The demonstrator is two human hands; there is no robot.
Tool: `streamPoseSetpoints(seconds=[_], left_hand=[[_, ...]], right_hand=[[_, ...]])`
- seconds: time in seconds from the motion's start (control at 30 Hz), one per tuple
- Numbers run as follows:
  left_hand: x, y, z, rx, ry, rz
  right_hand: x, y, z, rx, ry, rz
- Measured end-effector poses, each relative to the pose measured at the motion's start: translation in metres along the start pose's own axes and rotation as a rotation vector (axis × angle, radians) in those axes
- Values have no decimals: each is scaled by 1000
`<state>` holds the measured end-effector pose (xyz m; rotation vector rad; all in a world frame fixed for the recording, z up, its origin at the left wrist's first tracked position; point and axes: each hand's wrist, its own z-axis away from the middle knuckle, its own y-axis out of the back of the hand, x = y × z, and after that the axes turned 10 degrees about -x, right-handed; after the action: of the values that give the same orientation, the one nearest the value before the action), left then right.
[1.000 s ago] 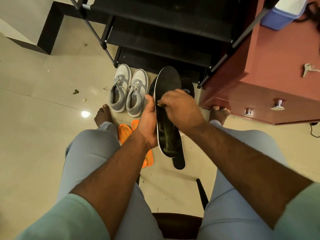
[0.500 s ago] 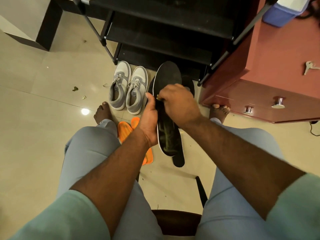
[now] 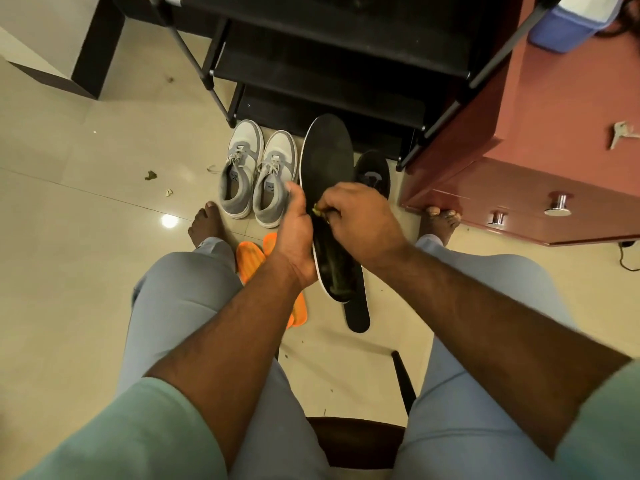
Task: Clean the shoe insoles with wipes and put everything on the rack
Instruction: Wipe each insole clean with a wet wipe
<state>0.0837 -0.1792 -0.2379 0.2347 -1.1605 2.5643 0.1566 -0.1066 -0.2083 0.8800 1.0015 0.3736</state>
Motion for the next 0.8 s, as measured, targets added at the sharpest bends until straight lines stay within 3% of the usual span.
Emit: streamPoseSetpoints(seconds=[0.17,0.3,0.53,0.8], left_hand=[[16,7,-7,56,-61,-1],[21,7,-13,32,-101,23],[30,8,-12,-80,-236,165],[27,3,-7,-199,-68,-182]], right_hand=[[-16,-9,51,-12,188,-88],[-17,-20,74,-65,361,26],[-21,-13,45,-25,333,-44],[-17,-13,48,0,336,-11]])
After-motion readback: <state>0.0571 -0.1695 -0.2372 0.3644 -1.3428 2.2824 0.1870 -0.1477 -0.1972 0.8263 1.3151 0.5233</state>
